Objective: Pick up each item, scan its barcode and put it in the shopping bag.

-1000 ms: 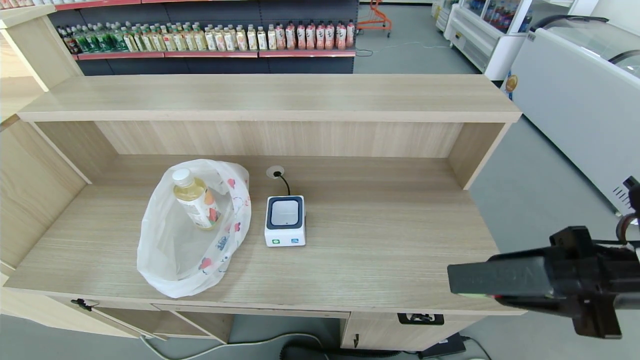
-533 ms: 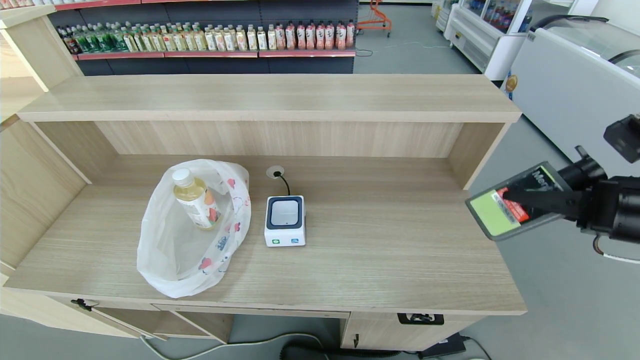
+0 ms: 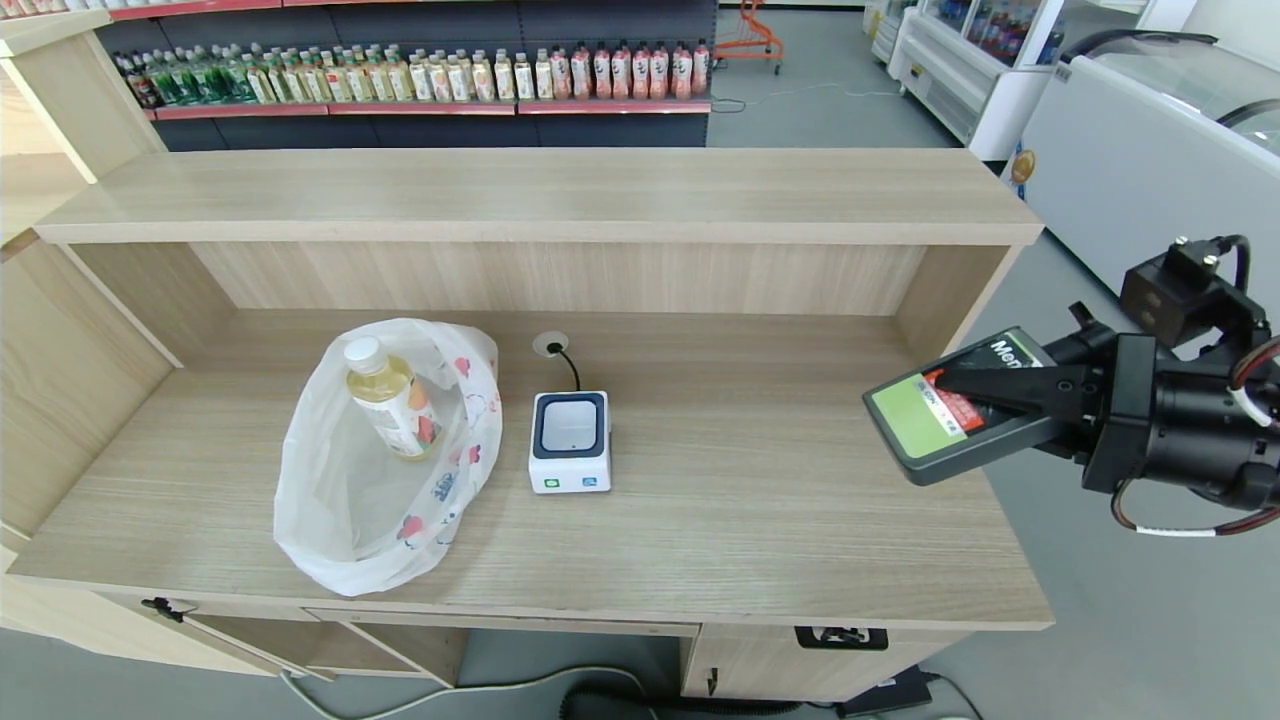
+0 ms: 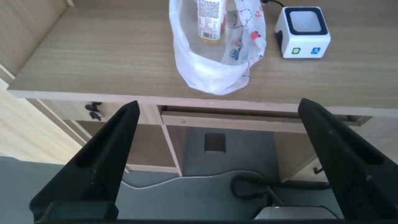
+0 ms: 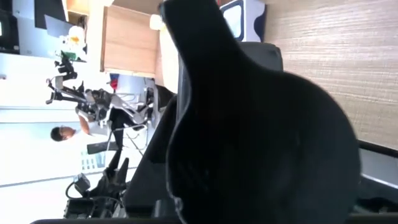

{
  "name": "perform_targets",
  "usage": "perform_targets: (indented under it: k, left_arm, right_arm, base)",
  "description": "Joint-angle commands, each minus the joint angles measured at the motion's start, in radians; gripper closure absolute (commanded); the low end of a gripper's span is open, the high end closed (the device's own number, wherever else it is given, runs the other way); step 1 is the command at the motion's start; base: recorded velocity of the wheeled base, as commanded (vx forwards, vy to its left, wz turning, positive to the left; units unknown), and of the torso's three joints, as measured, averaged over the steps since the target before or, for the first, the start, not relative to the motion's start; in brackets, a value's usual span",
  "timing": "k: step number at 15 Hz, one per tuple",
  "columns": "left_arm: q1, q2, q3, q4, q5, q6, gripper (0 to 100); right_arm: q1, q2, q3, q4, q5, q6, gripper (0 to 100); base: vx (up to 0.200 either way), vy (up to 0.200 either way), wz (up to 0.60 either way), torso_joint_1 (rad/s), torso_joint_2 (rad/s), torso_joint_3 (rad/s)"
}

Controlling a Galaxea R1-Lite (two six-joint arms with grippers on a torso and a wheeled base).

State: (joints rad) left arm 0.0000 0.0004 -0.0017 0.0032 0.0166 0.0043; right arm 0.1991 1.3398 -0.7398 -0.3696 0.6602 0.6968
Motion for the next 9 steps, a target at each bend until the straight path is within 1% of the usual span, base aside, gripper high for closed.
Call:
perform_targets:
  k: [1,5,9]
  left_arm:
    - [0.000,0.000,0.002,0.000,0.000,0.000,0]
    - [0.000,0.000,0.000,0.000,0.000,0.000,0]
    - [0.000,0.000,0.000,-0.002,0.000,-0.006,0]
  right_arm:
    - [0.017,0.004,0.003,0.000,-0.001,0.000,100]
    - [0.019,0.002,0.011,0.000,-0.005,-0.005,100]
    - [0.016,-0.004,0.020,0.000,-0.007,-0.005,100]
  base:
    - [0.000,0.000,0.00,0.000,0.00,0.000]
    - [0.000,0.000,0.00,0.000,0.00,0.000]
    - [0.000,0.200,0.00,0.002,0.00,0.004]
